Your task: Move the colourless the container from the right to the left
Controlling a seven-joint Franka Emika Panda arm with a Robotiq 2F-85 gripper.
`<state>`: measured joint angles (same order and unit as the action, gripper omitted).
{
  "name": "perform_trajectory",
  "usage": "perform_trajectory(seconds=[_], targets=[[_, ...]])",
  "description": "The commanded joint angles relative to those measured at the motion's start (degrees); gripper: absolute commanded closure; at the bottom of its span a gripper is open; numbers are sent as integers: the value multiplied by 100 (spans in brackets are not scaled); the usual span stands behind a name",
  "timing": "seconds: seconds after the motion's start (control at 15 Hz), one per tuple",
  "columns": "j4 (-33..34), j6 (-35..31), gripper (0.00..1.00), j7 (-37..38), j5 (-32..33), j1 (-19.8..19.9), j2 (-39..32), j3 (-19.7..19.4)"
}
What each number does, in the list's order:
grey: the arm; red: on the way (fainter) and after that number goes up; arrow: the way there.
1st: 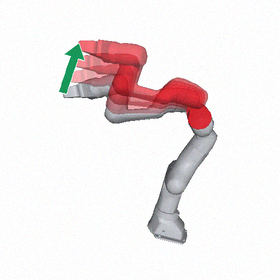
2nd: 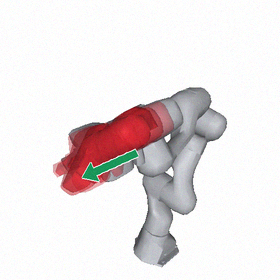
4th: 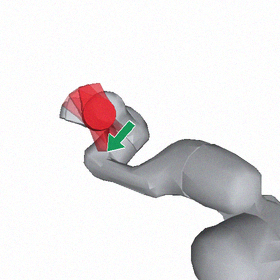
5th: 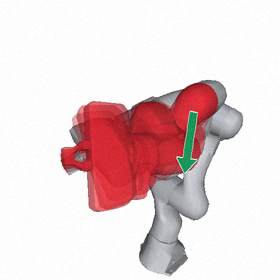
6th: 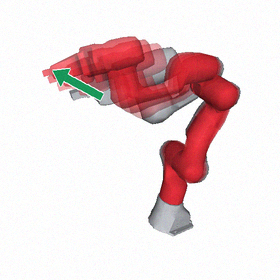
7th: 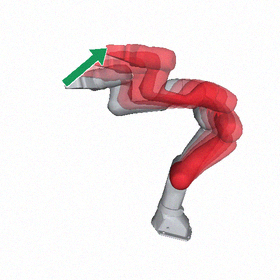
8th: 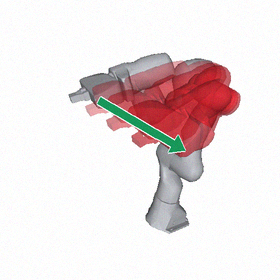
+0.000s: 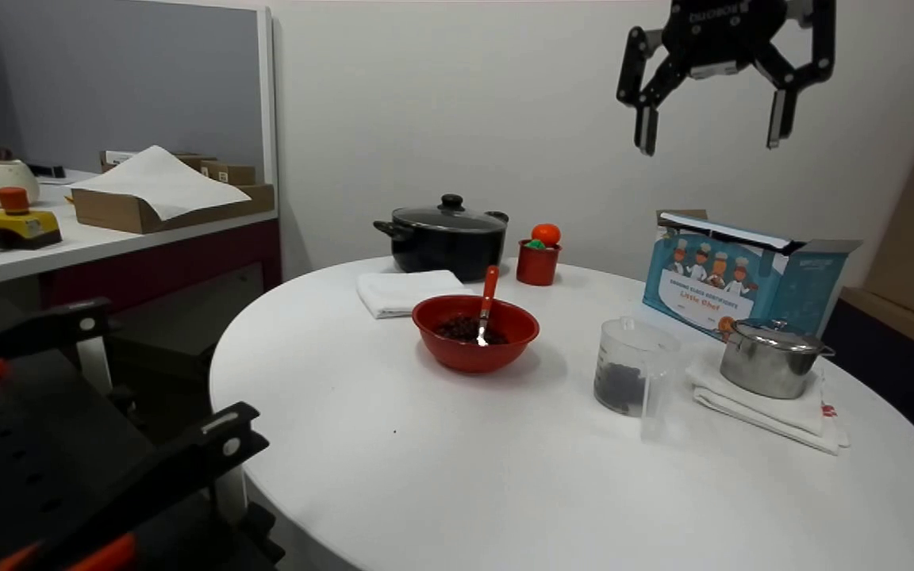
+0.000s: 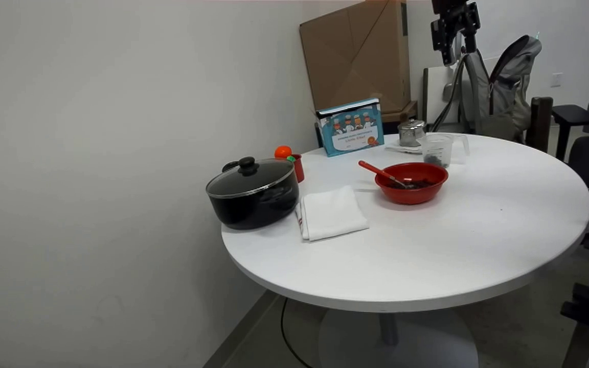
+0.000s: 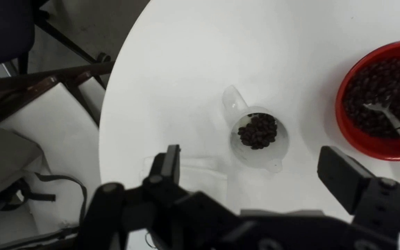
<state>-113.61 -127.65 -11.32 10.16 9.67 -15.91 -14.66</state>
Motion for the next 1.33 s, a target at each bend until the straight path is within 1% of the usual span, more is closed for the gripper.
perform_trajectory(seconds=[0.0, 0.2, 0.67, 0.87, 1.07, 1.27], targets=[[880, 95, 0, 906, -103, 204, -881, 9], [1139, 17, 0, 1255, -163, 315, -1285, 53], [1020, -558, 0, 1345, -736, 342, -1550, 392], [1089, -590, 0, 1346, -858, 379, -1684, 375], [1075, -630, 0, 1377, -817, 424, -1814, 304], [1055, -805, 0, 1413, -794, 464, -1982, 281]])
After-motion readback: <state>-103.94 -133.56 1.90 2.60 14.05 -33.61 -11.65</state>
